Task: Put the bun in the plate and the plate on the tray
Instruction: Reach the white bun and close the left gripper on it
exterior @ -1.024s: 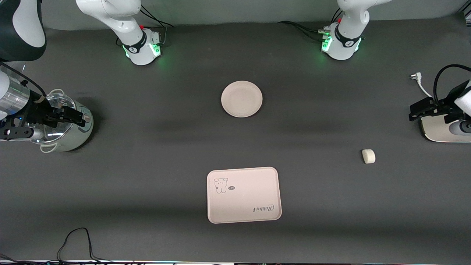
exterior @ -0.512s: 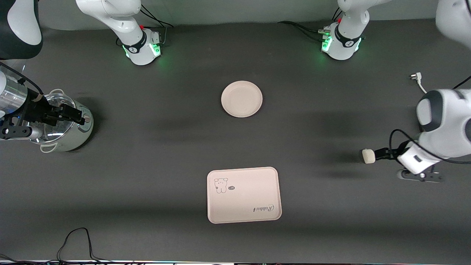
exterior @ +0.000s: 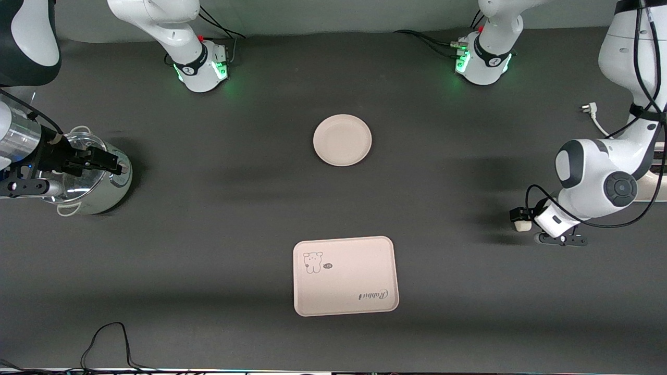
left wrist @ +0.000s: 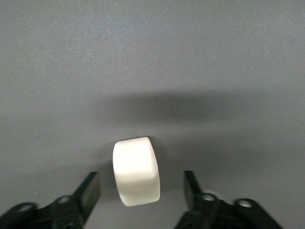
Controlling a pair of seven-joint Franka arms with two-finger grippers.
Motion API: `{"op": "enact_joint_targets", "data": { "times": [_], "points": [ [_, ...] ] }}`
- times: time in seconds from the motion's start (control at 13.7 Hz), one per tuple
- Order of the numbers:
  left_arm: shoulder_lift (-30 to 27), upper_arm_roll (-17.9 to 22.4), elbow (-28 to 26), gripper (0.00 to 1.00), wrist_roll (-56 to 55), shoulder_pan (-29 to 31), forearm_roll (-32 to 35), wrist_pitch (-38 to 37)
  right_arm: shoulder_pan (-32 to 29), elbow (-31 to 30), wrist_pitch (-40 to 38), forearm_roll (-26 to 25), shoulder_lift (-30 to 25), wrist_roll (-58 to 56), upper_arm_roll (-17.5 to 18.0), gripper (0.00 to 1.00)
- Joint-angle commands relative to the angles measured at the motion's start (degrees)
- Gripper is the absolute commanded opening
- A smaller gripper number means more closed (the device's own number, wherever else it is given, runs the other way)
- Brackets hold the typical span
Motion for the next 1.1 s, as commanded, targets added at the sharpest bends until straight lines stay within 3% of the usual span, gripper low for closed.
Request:
{"op": "enact_joint_targets", "data": {
  "times": [0.0, 0.07, 0.15, 0.44, 0.66, 0.88, 1.02],
  "points": [
    [0.9, 0.8, -0.5, 0.40, -0.2, 0.4, 0.8, 3.0, 0.5, 1.9, -1.2, 1.0, 2.1, -1.2, 0.0, 1.00],
    [1.7, 1.0, -0.3, 0.32, -0.1, 0.2, 0.7, 3.4, 0.6, 2.7, -1.1, 1.1, 2.9, -1.2, 0.2, 1.00],
    [2.3, 1.0, 0.0, 0.30, -0.1, 0.3, 0.7, 3.6, 1.1, 4.3, -1.2, 1.1, 4.5, -1.1, 0.4, 1.00],
    [1.4, 1.0, 0.7, 0.30, -0.5, -0.1, 0.7, 1.5, 3.4, 6.1, -0.6, 1.0, 10.5, -0.7, 0.3, 1.00],
    [-3.2, 0.5, 2.6, 0.30, 0.8, -0.6, 0.8, -5.6, 3.4, 10.8, -0.6, 1.1, 16.4, -0.3, 0.2, 1.00],
    [-10.1, -4.0, 2.8, 0.30, 0.0, -1.3, 0.1, -12.3, 3.4, 11.0, -0.7, 1.5, 18.3, -0.2, 0.2, 1.00],
    [-13.8, -9.5, 2.8, 0.31, -2.9, -1.2, -2.8, -16.7, 3.4, 10.9, -0.7, 4.4, 19.0, -0.2, 0.2, 1.00]
  ]
}}
